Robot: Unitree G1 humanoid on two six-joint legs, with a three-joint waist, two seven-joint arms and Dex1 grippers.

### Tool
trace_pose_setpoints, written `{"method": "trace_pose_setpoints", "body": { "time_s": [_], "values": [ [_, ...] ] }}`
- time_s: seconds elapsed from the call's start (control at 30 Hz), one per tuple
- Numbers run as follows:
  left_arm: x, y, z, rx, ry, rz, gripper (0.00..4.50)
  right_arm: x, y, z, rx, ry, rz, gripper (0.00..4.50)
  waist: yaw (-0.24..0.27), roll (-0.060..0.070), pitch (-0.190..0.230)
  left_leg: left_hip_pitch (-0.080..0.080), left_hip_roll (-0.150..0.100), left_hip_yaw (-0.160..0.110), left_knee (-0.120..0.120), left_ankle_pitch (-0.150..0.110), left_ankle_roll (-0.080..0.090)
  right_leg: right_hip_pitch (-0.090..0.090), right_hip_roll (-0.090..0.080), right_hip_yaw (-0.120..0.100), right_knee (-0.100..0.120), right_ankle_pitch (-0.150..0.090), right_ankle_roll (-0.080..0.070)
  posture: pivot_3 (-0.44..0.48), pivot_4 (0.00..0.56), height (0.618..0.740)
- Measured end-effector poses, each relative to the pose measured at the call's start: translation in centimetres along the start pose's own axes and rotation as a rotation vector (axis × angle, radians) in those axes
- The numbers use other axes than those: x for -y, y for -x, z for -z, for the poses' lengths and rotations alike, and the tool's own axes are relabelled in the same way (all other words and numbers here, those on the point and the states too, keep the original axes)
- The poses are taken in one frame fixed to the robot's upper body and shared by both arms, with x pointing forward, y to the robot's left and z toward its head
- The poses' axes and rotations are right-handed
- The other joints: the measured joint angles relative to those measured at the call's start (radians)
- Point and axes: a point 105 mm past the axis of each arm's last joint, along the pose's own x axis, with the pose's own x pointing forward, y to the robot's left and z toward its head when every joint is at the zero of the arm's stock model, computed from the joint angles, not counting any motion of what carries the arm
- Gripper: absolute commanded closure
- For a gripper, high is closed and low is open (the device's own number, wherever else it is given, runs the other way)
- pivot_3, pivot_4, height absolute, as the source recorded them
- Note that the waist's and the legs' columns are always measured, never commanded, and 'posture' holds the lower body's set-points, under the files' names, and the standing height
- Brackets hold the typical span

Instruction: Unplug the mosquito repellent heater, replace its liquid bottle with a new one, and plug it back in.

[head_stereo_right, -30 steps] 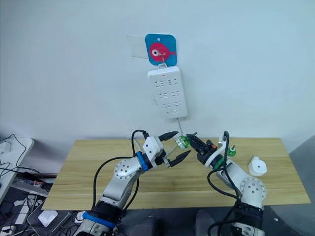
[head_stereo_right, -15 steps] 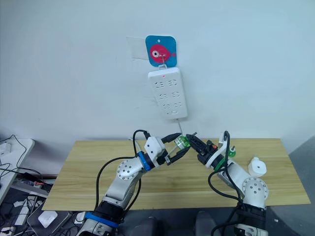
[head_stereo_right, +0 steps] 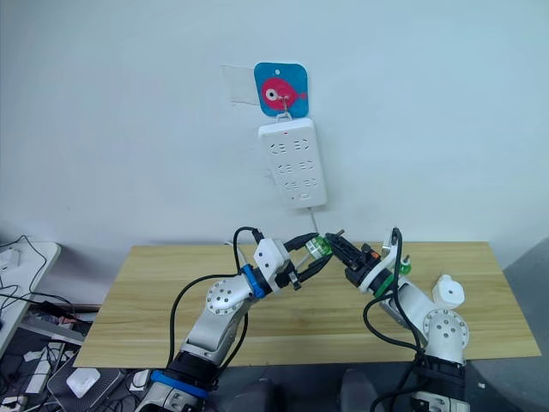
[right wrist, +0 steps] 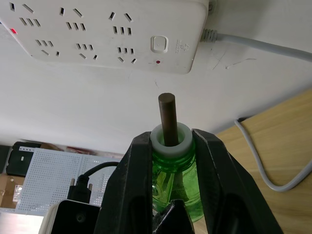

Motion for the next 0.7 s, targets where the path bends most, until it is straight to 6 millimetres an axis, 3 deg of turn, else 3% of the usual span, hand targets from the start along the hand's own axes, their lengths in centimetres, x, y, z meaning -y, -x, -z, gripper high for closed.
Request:
{"method": "trace_pose_setpoints", "body": {
  "time_s": [0.27,0.3,0.47,0.57,0.7],
  "values": [
    [0.1,-0.2,0.0,-0.001,0.004,-0.007,2.24,0.0,0.1,-0.1,-0.006,0.012,0.004,3.68,0.0,0.0,0.0,0.0,0.0,0.0,0.0,0.0,0.0,0.0,0.0,0.0,0.0,0.0,0.0,-0.065,0.116,0.74],
    [0.1,-0.2,0.0,-0.001,0.004,-0.007,2.24,0.0,0.1,-0.1,-0.006,0.013,0.005,2.95,0.0,0.0,0.0,0.0,0.0,0.0,0.0,0.0,0.0,0.0,0.0,0.0,0.0,0.0,0.0,-0.066,0.117,0.74],
    [0.0,0.0,0.4,-0.021,0.012,-0.009,2.24,0.0,0.2,0.1,-0.046,0.043,0.011,1.19,0.0,0.0,0.0,0.0,0.0,0.0,0.0,0.0,0.0,0.0,0.0,0.0,0.0,0.0,0.0,-0.07,0.129,0.74],
    [0.0,0.2,0.5,-0.031,0.011,0.0,2.24,0.4,1.3,0.1,-0.107,0.103,0.045,0.03,0.001,0.0,0.0,-0.001,0.0,0.0,0.0,0.0,0.0,0.0,0.0,0.0,-0.001,0.0,0.0,-0.075,0.139,0.74],
    [-0.1,0.7,0.8,-0.054,0.016,0.034,2.24,1.2,4.8,-0.4,-0.25,0.253,0.159,0.03,0.0,-0.001,0.0,-0.001,0.0,0.0,0.0,0.0,0.0,0.0,0.0,0.0,-0.001,0.0,0.0,-0.084,0.154,0.74]
  ]
}}
